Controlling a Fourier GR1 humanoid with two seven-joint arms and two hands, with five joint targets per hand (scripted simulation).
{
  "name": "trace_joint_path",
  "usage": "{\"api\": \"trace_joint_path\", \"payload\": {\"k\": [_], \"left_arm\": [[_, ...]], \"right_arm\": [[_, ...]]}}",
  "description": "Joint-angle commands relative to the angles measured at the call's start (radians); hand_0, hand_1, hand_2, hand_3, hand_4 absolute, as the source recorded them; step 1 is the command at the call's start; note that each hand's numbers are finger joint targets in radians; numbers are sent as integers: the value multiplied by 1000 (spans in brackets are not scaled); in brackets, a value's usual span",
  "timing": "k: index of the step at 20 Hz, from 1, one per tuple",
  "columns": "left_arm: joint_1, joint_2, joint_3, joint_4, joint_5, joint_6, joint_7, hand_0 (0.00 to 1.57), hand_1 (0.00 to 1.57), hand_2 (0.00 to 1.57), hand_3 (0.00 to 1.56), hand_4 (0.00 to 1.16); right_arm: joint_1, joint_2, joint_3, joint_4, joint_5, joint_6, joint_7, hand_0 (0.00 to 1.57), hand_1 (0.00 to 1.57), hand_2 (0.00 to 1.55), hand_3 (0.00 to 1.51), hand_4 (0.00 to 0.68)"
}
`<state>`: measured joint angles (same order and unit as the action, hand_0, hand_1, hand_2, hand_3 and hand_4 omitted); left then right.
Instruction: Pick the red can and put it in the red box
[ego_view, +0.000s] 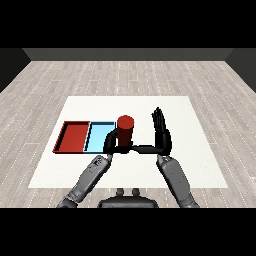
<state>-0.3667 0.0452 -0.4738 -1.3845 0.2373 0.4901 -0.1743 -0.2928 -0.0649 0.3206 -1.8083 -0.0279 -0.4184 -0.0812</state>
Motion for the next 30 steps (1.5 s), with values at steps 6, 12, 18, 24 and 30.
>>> {"api": "trace_joint_path", "payload": {"k": [6, 12, 18, 24, 30], "left_arm": [[-3, 98, 133, -17, -20, -61, 36, 1571, 1571, 1571, 1458, 1143], [-81, 205, 279, 138, -30, -72, 57, 1571, 1571, 1571, 1470, 1120], [-83, 406, 361, 205, -85, -87, 174, 1571, 1571, 1552, 1472, 1138], [-95, 486, 431, 492, -136, -106, 93, 1571, 1571, 1552, 1479, 1061], [-238, 508, 503, 860, -155, -169, 18, 1571, 1571, 1518, 1439, 1036]], "right_arm": [[291, -98, -132, -158, -100, 108, -129, 0, 0, 0, 0, 0], [388, -138, -227, -138, -139, 151, -163, 0, 0, 0, 0, 0], [324, -163, -312, -67, -172, 166, -136, 0, 0, 0, 0, 0], [352, -120, -265, -43, -153, 170, -162, 0, 0, 0, 0, 0], [294, -141, -290, -11, -125, 179, -163, 0, 0, 0, 0, 0]]}}
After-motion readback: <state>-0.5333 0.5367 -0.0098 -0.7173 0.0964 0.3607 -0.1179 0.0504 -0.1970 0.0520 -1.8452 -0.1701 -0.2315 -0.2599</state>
